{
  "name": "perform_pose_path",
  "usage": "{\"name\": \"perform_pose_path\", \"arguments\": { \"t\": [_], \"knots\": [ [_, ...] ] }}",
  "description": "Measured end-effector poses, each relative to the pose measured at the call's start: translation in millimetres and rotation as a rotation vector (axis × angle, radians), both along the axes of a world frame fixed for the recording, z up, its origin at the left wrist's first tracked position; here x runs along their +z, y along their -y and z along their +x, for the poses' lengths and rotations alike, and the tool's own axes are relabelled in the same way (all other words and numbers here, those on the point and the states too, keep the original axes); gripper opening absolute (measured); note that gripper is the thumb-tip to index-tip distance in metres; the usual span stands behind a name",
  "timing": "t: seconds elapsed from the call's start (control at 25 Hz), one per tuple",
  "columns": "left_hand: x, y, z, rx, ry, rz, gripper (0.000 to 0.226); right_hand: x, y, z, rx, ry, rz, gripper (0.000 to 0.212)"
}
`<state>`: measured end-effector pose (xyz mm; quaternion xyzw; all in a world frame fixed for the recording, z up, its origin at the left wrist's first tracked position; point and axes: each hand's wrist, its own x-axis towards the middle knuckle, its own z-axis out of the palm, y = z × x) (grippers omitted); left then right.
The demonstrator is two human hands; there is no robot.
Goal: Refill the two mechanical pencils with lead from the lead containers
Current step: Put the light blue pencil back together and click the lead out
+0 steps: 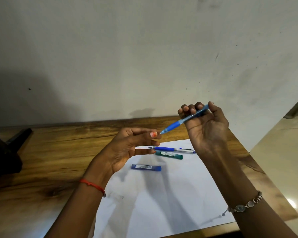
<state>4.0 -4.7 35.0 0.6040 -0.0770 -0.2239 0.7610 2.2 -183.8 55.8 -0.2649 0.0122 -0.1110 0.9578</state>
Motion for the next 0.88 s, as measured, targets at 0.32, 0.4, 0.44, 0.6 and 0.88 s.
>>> {"name": "perform_pose_path", "arguments": {
  "t": [0.32, 0.4, 0.44, 0.6, 0.88],
  "knots": [
    [0.2, -1.6, -5.6, -0.071, -0.016, 0.166, 0.017, -15.9, -2.7, -17.6, -0.085, -0.104, -0.082, 0.028],
    [-1.0, -1.2, -5.1, -0.059, -0.011, 0.196, 0.013, -18.9, 2.3, -22.6, -0.090, -0.153, -0.200, 0.025],
    [-1.8, -2.2, -3.2, -0.038, -0.011, 0.214, 0.012, -20.4, 7.1, -25.0, -0.077, -0.194, -0.301, 0.022],
    [-10.0, -11.5, 8.9, 0.035, 0.066, 0.410, 0.011, -26.4, 34.1, -34.9, 0.042, -0.357, -0.868, 0.006],
    [-27.1, -12.1, 11.1, -0.054, 0.361, 0.756, 0.013, -36.9, 42.2, -47.1, 0.097, -0.415, -1.606, 0.021]
  ]
}}
